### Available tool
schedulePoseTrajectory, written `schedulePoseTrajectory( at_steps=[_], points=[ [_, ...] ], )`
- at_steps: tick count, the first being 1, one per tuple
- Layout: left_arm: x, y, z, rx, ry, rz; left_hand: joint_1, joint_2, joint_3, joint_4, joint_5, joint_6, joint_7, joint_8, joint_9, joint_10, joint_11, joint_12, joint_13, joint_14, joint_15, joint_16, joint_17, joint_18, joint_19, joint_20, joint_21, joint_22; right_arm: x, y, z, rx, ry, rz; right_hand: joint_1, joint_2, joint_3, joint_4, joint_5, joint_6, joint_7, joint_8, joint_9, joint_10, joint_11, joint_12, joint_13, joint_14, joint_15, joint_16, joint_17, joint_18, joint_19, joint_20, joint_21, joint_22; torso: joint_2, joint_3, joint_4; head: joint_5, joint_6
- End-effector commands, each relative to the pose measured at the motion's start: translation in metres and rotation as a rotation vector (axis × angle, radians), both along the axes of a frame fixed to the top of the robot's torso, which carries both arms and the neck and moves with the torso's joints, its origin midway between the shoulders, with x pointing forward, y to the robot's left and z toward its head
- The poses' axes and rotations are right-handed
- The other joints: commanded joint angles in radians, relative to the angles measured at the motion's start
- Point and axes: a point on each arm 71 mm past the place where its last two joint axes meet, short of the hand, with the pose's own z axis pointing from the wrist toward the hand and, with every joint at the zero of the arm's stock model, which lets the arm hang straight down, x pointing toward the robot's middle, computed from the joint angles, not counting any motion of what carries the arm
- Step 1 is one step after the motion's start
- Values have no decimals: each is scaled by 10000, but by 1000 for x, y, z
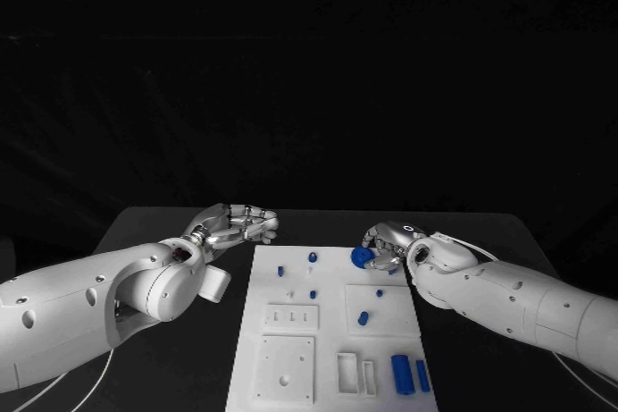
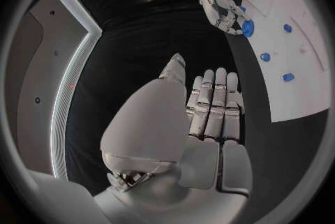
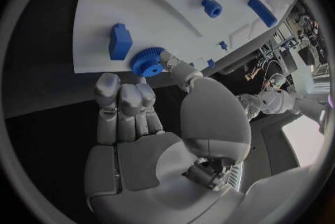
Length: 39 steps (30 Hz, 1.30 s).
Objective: Assemble the parts on the task board
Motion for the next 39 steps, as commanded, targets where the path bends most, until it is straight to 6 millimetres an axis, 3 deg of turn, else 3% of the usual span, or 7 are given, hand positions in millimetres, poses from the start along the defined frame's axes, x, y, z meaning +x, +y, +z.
schedulePoseTrajectory(
  at_steps=[1,8,23,29,39],
  points=[
    [0,-2,2,-47,-123,-194,36,-20,-42,15,-16,-16,86,-53,-14,-49,27,-39,-15,19,-3,-34,10,113,-51,31,-50,199,-1,3,-1,-144,89,205,-4,120,83,15,-64,56,21,-20,-5,73,-30,39,23,-28,-11,44,21,1016,-89,0,53,229,7,1,-3,27,-22],
    [-1,-2,2,-32,-116,-201,37,-20,-41,15,-16,-17,86,-54,-14,-50,28,-41,-15,19,-2,-38,12,113,-51,32,-51,199,0,1,-2,-206,191,183,76,231,540,189,-484,354,-46,132,54,129,-95,62,76,-7,-72,-15,126,1016,-148,4,158,217,-9,7,-13,47,-96],
    [-1,-2,2,-13,-116,-217,42,-22,-40,13,-16,-18,87,-58,-15,-53,29,-44,-16,21,-2,-46,15,114,-52,32,-53,199,-2,10,-7,-618,49,248,137,316,1082,240,-559,1311,-364,645,345,299,-391,81,136,33,-348,-106,274,1016,-207,12,342,211,-3,19,-6,58,-131],
    [-1,-3,2,-12,-113,-237,46,-24,-39,11,-17,-18,87,-59,-15,-54,29,-45,-16,21,-2,-49,16,114,-53,32,-54,198,-2,13,-9,-744,12,183,-56,164,952,245,-536,1249,-365,603,359,275,-397,33,107,47,-359,-131,308,1016,-208,18,395,208,2,9,-11,79,-151],
    [-1,-3,2,3,-95,-221,47,-33,-42,13,-20,-31,93,-71,-18,-68,37,-53,-19,20,0,-60,19,113,-55,34,-57,198,-3,15,-11,-923,-58,173,-375,-65,493,195,-314,788,-221,316,286,49,-265,-138,13,63,-239,-203,385,1016,-240,-4,424,181,0,11,-16,94,-176]
  ],
)
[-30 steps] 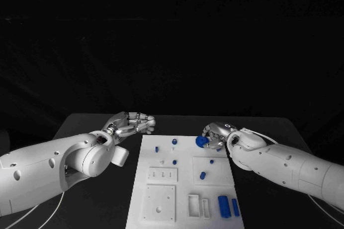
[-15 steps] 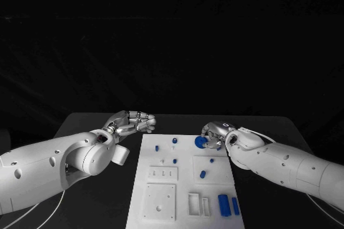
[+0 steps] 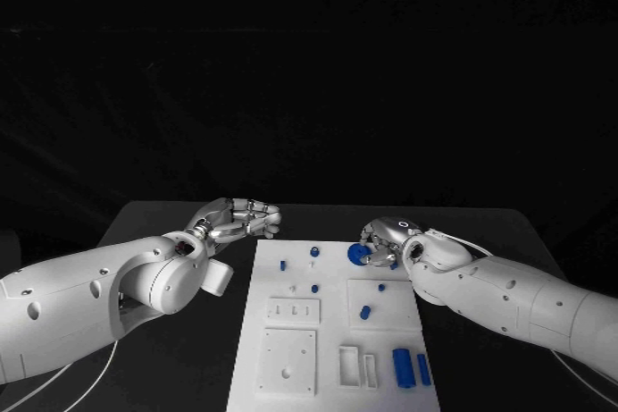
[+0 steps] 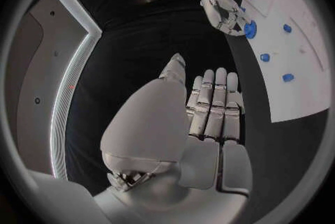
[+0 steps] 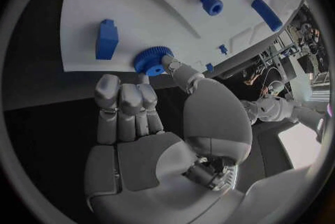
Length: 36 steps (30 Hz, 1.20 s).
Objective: Assemble the parts on the task board
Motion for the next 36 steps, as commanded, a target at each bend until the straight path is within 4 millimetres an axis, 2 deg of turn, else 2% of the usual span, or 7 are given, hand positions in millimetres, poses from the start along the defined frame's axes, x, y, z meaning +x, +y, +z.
schedulePoseTrajectory(
  at_steps=[1,12,19,26,30,36],
  points=[
    [0,-3,2,-33,-88,-188,47,-33,-43,13,-21,-32,94,-72,-9,-69,38,-53,-9,20,0,-61,15,152,-55,35,-57,195,-2,0,-8,-410,229,-50,-75,6,-60,0,60,135,214,-54,-24,-127,44,-40,-6,42,69,-41,15,1046,-59,-48,29,183,4,-5,-8,-1,-8],
    [0,-3,1,-31,-90,-195,49,-32,-41,13,-20,-38,97,-78,-10,-76,42,-56,-10,21,1,-68,18,152,-55,35,-58,195,-2,2,-8,-372,206,-54,-313,-34,-314,171,549,8,270,-146,-33,-183,98,-69,9,60,121,-90,104,1046,-69,-69,22,166,-4,11,1,10,-1],
    [0,-3,1,-32,-90,-197,52,-31,-39,13,-19,-39,98,-80,-11,-77,43,-56,-10,23,1,-72,20,153,-55,35,-59,195,-3,3,-9,-388,271,-39,-386,39,-333,287,726,94,247,-109,-8,-130,78,-39,47,72,104,-104,145,1046,-64,-80,25,165,0,7,-2,23,15],
    [0,-3,1,-25,-81,-192,54,-29,-37,13,-18,-38,98,-80,-10,-77,43,-56,-10,24,1,-75,21,153,-55,35,-59,195,-3,3,-8,-434,215,-115,-473,146,-232,524,788,384,160,30,64,-18,-1,6,94,93,33,-124,192,1046,-55,-78,40,170,6,11,-14,35,-2],
    [0,-3,2,-30,-84,-207,57,-26,-35,12,-16,-37,98,-81,-10,-76,42,-55,-9,25,1,-77,23,154,-54,35,-59,195,-3,3,-8,-531,173,-189,-450,196,-17,734,541,629,67,130,124,101,-90,21,113,117,-50,-153,230,1046,-50,-70,61,176,3,8,-13,32,-6],
    [0,-3,1,-24,-81,-192,68,-21,-29,9,-10,-34,97,-81,-10,-75,41,-54,-9,27,0,-80,25,155,-53,34,-60,195,-3,6,-8,-602,187,-191,-562,95,41,907,425,704,35,139,142,199,-123,44,148,139,-83,-163,268,1046,-37,-60,94,182,4,10,-5,30,-29]
  ],
)
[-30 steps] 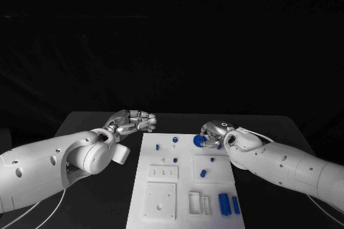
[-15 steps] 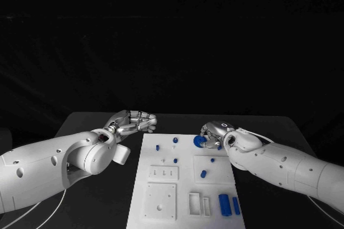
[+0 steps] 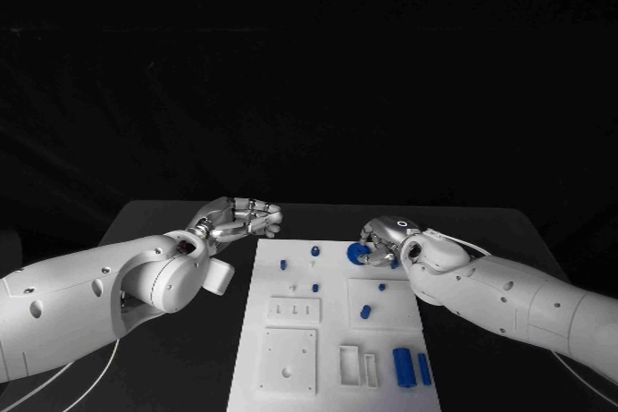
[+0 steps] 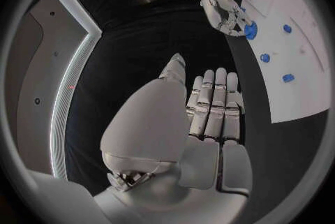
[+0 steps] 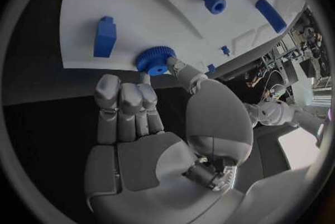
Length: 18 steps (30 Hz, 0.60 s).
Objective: Assemble the parts on the task board
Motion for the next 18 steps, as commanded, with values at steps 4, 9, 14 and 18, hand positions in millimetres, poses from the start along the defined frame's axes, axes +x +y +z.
schedulePoseTrajectory(
  at_steps=[4,9,14,18],
  points=[
    [-1,-2,2,-37,-81,-183,74,-21,-27,7,-6,-33,96,-43,-11,-38,5,-53,-11,28,0,-44,11,105,-53,33,-60,192,-3,3,-9,-432,407,2,-117,-16,10,112,-49,226,312,41,9,117,-9,44,25,-2,-89,-43,21,1041,28,-64,63,185,4,-3,3,-8,-9],
    [-1,-2,2,-30,-85,-180,80,-21,-25,6,-3,-32,96,-43,-10,-39,5,-53,-11,29,-1,-46,12,105,-53,33,-61,192,-4,5,-10,-558,504,122,285,221,502,41,-232,356,271,69,39,202,-47,66,69,17,-122,-60,62,1041,12,-79,86,189,6,-3,-5,-14,-19],
    [-1,-3,2,-28,-91,-192,86,-22,-23,5,0,-31,96,-43,-10,-38,4,-53,-11,30,-1,-48,13,105,-54,33,-61,192,-4,5,-10,-690,444,160,376,288,724,-101,218,451,254,91,66,252,-62,85,106,27,-132,-64,99,1041,-5,-54,134,205,5,-2,-4,-23,-27],
    [-1,-2,2,-21,-95,-168,91,-22,-21,4,2,-31,95,-44,-10,-39,4,-53,-11,31,-1,-49,14,106,-54,33,-62,192,-6,8,-6,-567,-48,215,361,337,752,-192,620,497,246,106,82,315,-80,128,154,32,-142,-63,117,1041,-6,-43,166,209,6,3,-5,-16,-19]
  ],
)
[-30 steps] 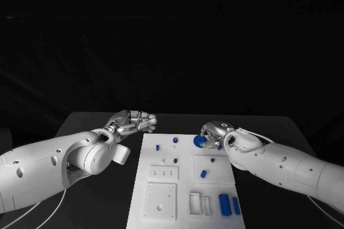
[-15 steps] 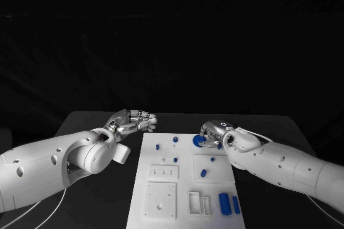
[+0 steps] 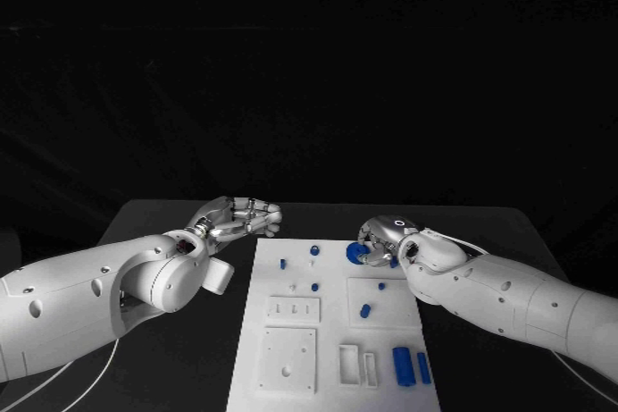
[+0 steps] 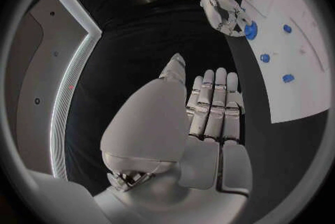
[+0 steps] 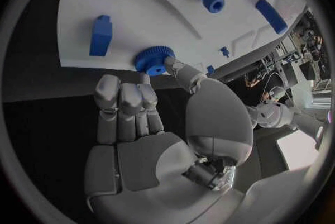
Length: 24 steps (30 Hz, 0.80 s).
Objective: Assemble the parts on the task board
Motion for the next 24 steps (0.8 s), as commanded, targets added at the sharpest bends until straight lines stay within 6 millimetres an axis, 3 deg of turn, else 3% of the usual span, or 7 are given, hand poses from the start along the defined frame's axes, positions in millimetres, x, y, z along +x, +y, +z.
schedulePoseTrajectory(
  at_steps=[1,10,16,18,24],
  points=[
    [-1,-1,2,-25,-97,-156,92,-22,-21,3,3,-31,95,-44,-11,-39,4,-53,-11,31,-1,-50,16,131,-54,33,-62,194,-5,3,-5,-327,-109,139,109,132,41,-125,387,426,299,64,73,138,-24,90,66,10,-69,-64,32,1024,-19,-54,84,209,2,8,-3,6,5],
    [0,1,2,-12,-121,-84,102,-24,-19,3,8,-30,95,-45,-10,-38,4,-53,-11,33,-1,-54,18,132,-54,33,-63,194,-18,14,14,-3,-1545,591,42,81,151,-329,906,517,270,65,109,331,-49,191,188,43,-94,-65,85,1024,25,-53,164,192,-9,12,-25,30,34],
    [0,3,2,6,-127,-31,105,-25,-18,3,9,-30,95,-45,-10,-38,4,-52,-11,34,-1,-55,19,132,-54,33,-63,194,-26,26,27,107,-2093,981,43,49,173,-329,915,533,266,68,114,369,-54,214,211,48,-98,-65,90,1024,37,-56,173,190,-7,19,-20,50,67],
    [0,3,2,9,-132,-19,106,-25,-18,3,10,-29,95,-46,-10,-38,4,-52,-11,34,-1,-55,19,132,-54,33,-63,194,-28,30,29,107,-2198,1078,54,-154,331,-196,649,598,243,81,127,468,-76,248,242,70,-117,-68,96,1024,96,-65,201,178,-10,19,-27,66,80],
    [0,3,2,9,-131,-18,111,-28,-17,3,12,-29,95,-46,-10,-38,5,-52,-11,35,-1,-58,21,132,-54,34,-64,194,-33,49,31,151,-2263,1476,76,-271,471,-72,520,619,236,64,135,527,-84,249,262,90,-126,-75,108,1024,139,-77,230,173,-7,13,3,117,122]
  ],
)
